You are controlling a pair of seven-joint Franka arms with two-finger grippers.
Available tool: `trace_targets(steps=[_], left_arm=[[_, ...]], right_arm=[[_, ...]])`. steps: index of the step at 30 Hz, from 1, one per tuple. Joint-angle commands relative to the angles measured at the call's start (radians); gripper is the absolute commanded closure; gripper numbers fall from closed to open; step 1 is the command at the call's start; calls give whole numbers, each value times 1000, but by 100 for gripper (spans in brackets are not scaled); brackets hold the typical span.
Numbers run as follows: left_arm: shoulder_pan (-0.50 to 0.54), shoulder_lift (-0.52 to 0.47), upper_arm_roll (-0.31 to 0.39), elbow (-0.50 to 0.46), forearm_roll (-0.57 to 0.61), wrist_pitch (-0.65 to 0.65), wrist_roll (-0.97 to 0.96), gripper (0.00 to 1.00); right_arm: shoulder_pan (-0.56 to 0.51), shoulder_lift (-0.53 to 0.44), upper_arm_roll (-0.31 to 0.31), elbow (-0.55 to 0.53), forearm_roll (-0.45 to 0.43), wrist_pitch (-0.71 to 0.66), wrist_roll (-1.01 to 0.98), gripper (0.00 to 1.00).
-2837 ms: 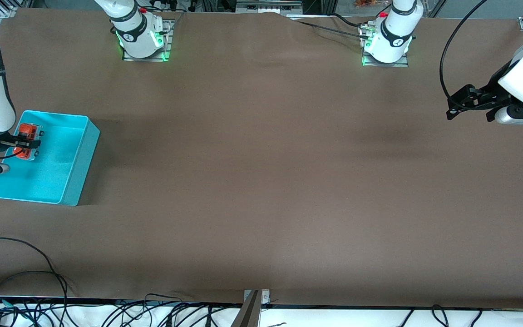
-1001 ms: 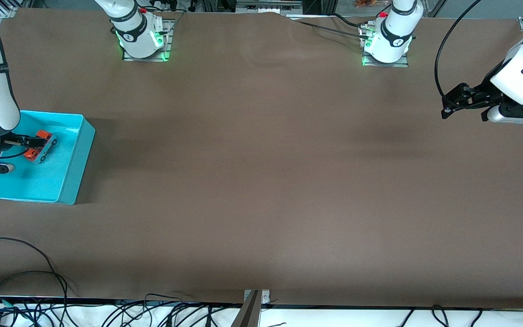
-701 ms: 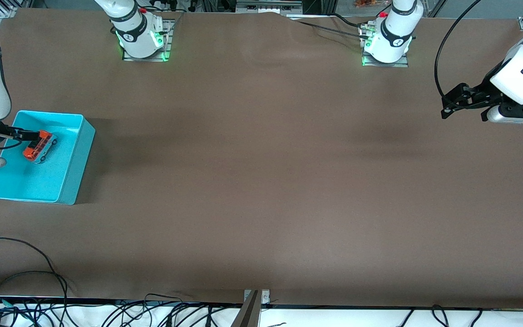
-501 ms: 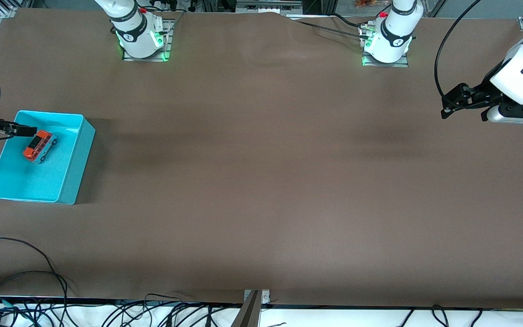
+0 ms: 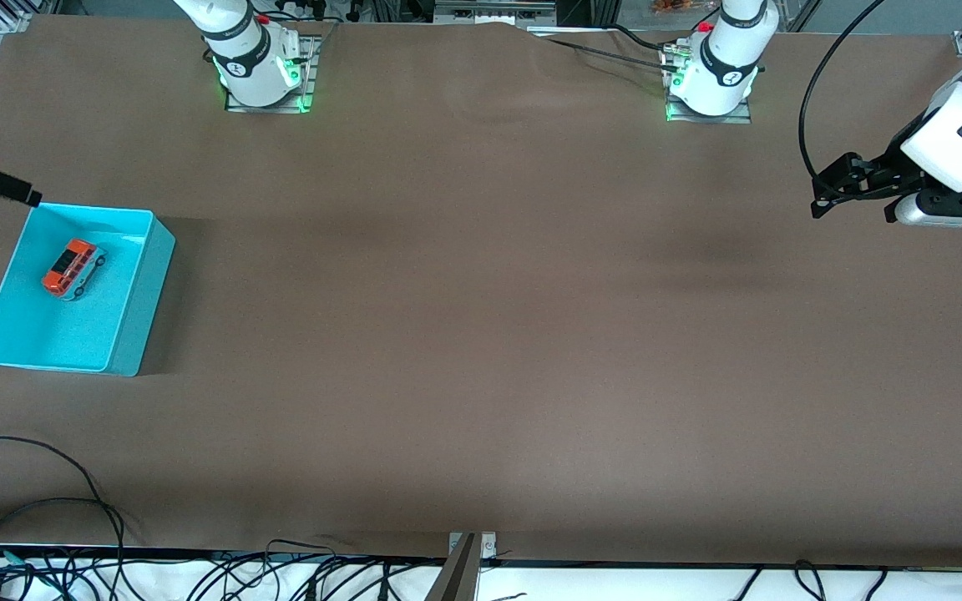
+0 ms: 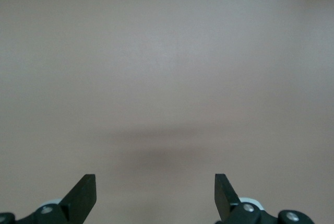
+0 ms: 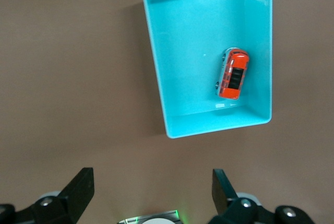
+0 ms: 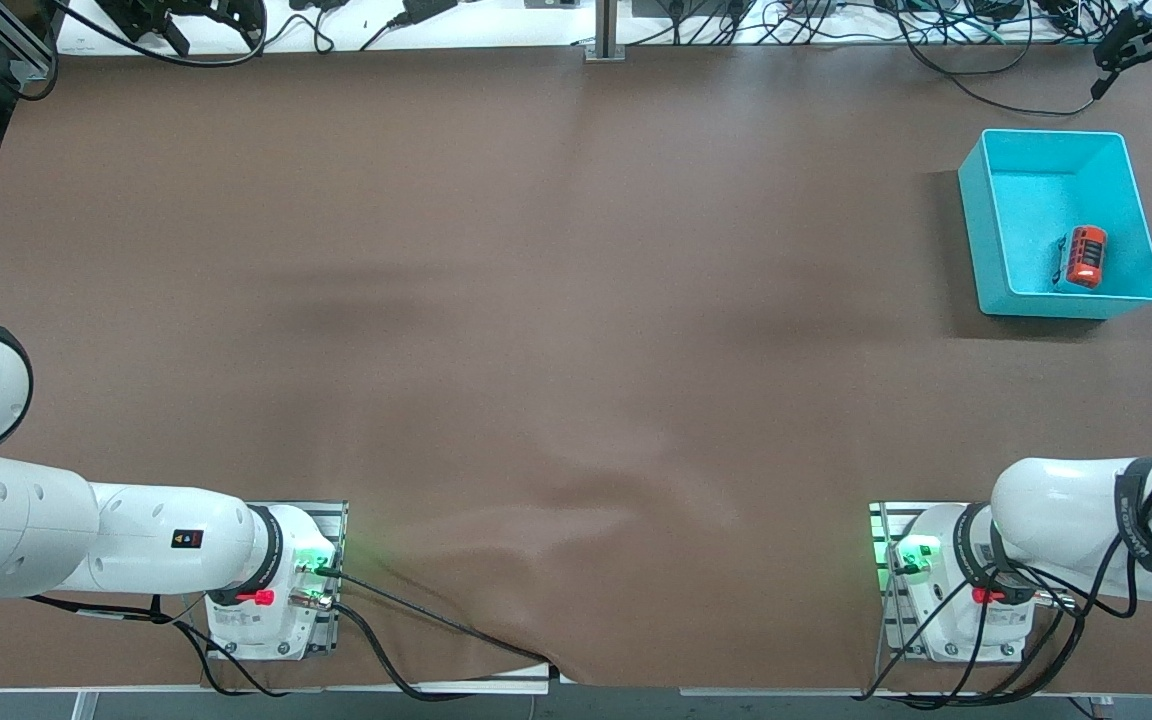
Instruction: Wind up bus and store in blue box
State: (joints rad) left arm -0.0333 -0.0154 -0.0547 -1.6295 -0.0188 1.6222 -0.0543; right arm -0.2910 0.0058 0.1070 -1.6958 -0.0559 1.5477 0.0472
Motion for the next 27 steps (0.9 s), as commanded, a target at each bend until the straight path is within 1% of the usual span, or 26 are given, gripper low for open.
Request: trace_targets(steps=[1,4,6,15,22,27], left_arm=[[-5,14,-1,33,-1,-27,-15,0],[-3,14,-1,33,-3,-27,-15,0],[-3,14,-1,33,-3,-27,-15,0],[-3,12,1,33,-3,-39,-22,0],[-5,14,-1,34,-3,-38,-30,0],[-7,12,-2,34,-3,-38,-58,0]], right_arm=[[153,-93,-88,-79,54,14,101,0],[260,-90,-182,-73,119,31,172,0],[306,-90,-217,-71,139,55,184,0],[345,-76,-220,-68,131,175,169,0],[352,-55,-219,-59,128,167,54,0],[352,-52,-219,-61,127,164,28,0]])
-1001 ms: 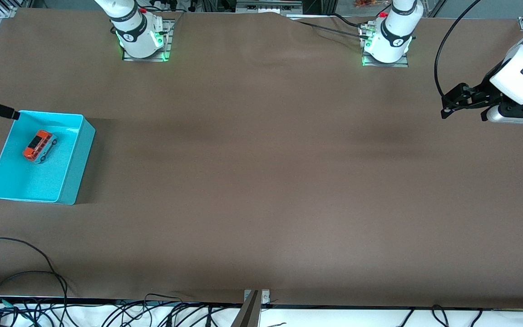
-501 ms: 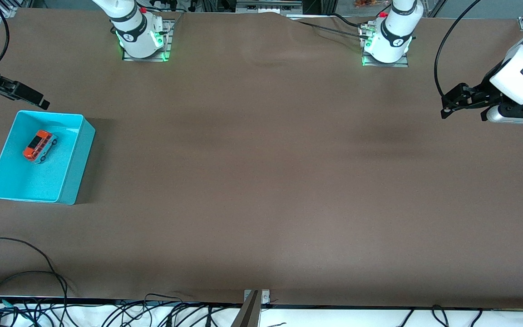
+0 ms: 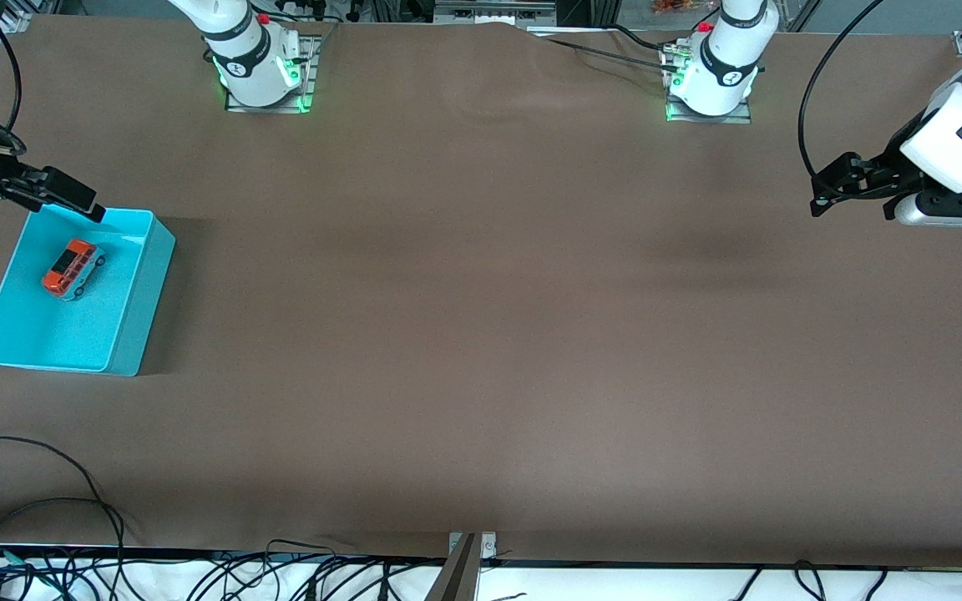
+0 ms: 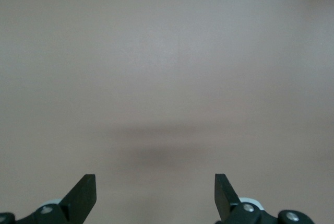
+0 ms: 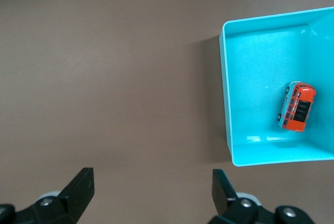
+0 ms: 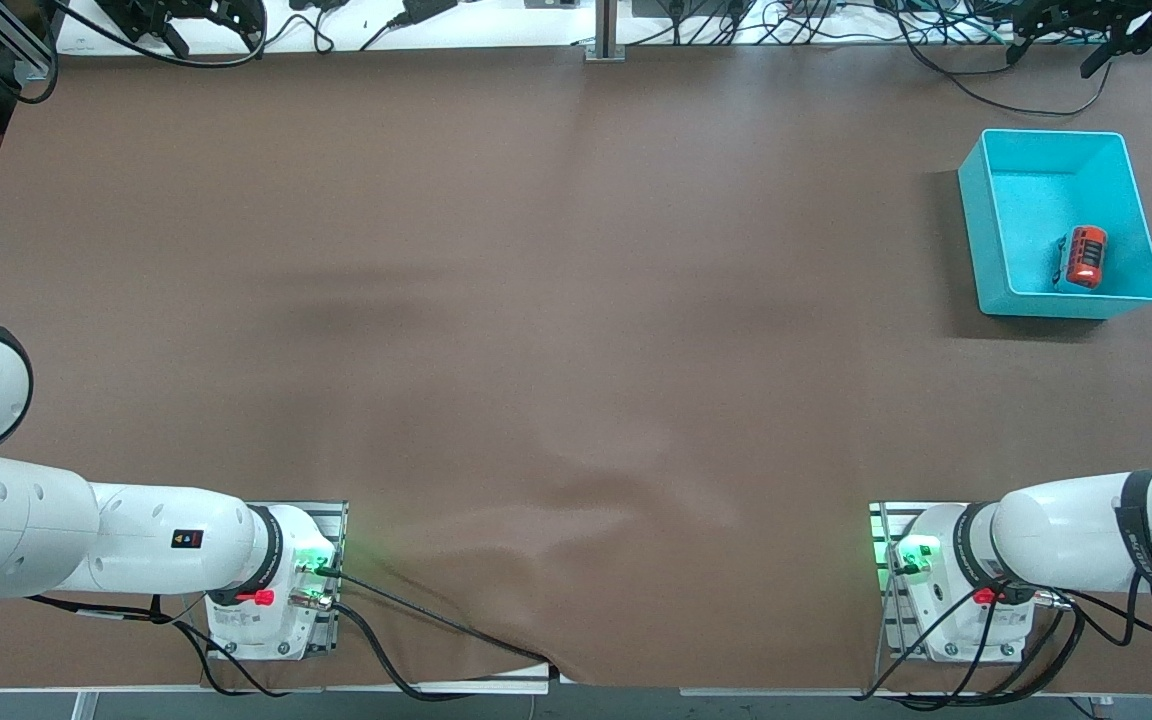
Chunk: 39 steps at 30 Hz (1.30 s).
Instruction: Wind up bus and store in blue box
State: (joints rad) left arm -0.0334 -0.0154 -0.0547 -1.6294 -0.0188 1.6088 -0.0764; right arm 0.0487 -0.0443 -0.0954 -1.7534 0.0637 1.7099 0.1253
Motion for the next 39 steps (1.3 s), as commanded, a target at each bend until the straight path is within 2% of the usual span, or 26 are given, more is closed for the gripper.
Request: trace_targets(steps=[1,13,21,39], left_arm=[[-8,14,-8,34,-1,-24,-37,0],[1,12,-11,34,0,-26,-33,0],[7,11,1,34,13,-26,-26,0],[6,8,1,34,13,-27,-26,0]], right_arm=[[14,-2,-15,-3,4,-3,-62,0],[66,24,-9,0,-42,-33,-87,0],[69,26,0,0,-146,-61,-90,0],[68,29,-3,5,-137,-67,-85,0]])
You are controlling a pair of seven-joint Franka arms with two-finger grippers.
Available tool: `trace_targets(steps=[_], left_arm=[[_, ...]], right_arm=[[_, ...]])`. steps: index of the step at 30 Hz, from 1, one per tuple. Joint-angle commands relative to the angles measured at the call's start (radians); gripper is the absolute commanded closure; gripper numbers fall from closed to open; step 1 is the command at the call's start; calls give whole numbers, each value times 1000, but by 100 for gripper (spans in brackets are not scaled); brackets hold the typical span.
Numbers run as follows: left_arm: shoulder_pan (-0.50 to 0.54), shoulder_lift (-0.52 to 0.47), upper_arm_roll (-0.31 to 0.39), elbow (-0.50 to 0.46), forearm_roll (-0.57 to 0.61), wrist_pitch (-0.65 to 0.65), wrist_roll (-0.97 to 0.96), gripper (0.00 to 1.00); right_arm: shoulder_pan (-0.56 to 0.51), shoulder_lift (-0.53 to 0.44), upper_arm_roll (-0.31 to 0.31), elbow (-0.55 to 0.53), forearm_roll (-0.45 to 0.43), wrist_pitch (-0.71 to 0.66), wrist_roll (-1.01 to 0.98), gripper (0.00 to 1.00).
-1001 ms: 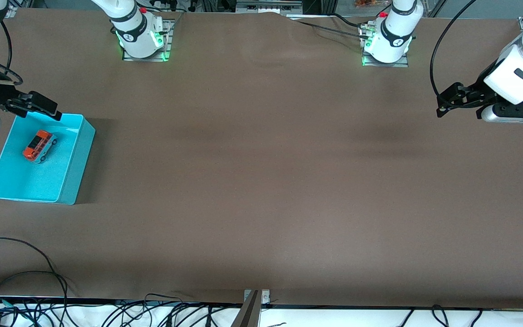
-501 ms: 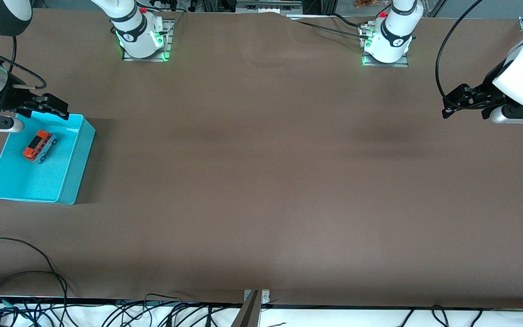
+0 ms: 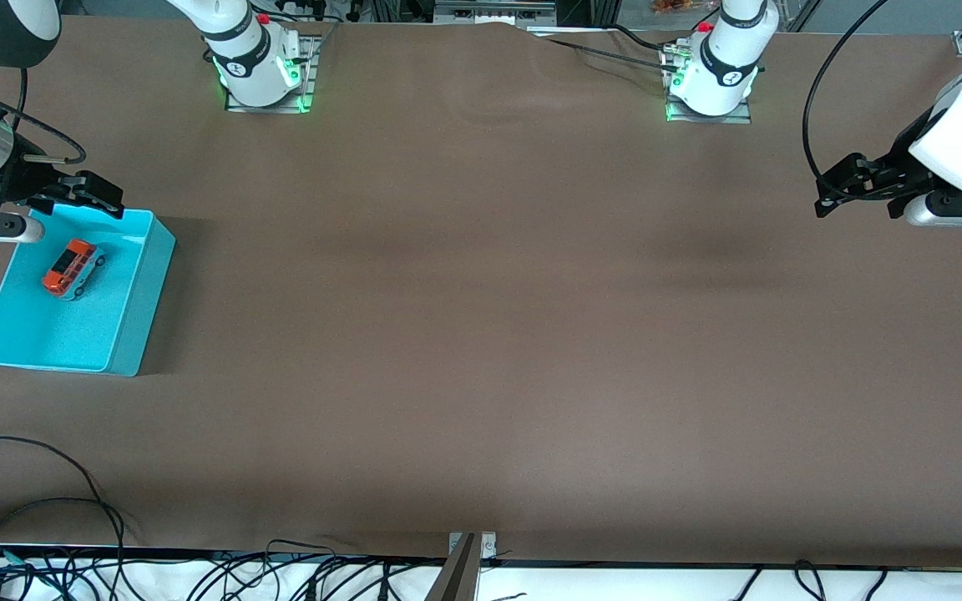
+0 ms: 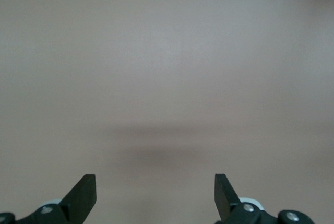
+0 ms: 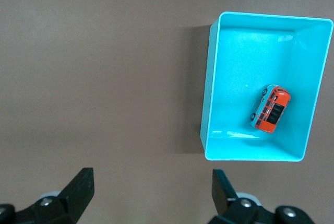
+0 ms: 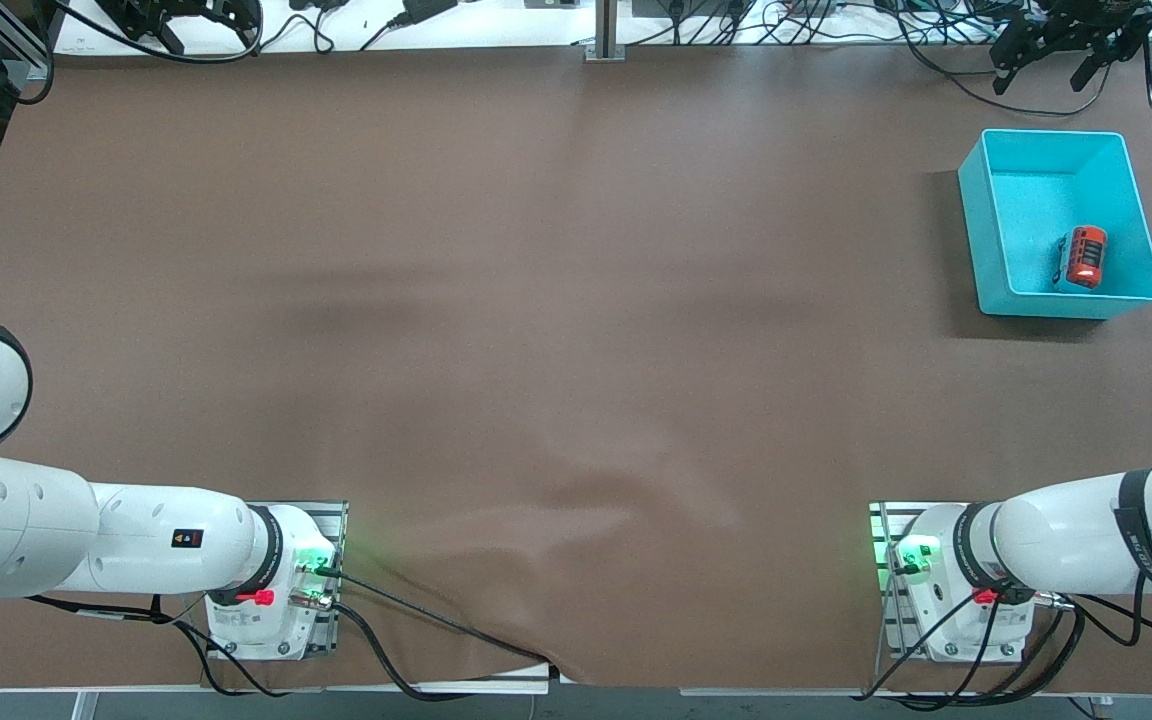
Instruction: Wind up bus and store in blue box
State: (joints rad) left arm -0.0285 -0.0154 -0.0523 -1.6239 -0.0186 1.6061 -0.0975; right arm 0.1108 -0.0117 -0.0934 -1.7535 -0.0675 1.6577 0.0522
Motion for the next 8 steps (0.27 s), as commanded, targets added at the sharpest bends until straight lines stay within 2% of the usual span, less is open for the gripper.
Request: trace_targets(steps=[1,8], left_arm=[[2,8,-1,29,12,-25,-5,0],[2,8,0,30,12,-25,-5,0]], right_arm=[[4,-2,-5,5,-6,-15,-12,0],[4,-1,-5,8,-2,-6,-12,0]])
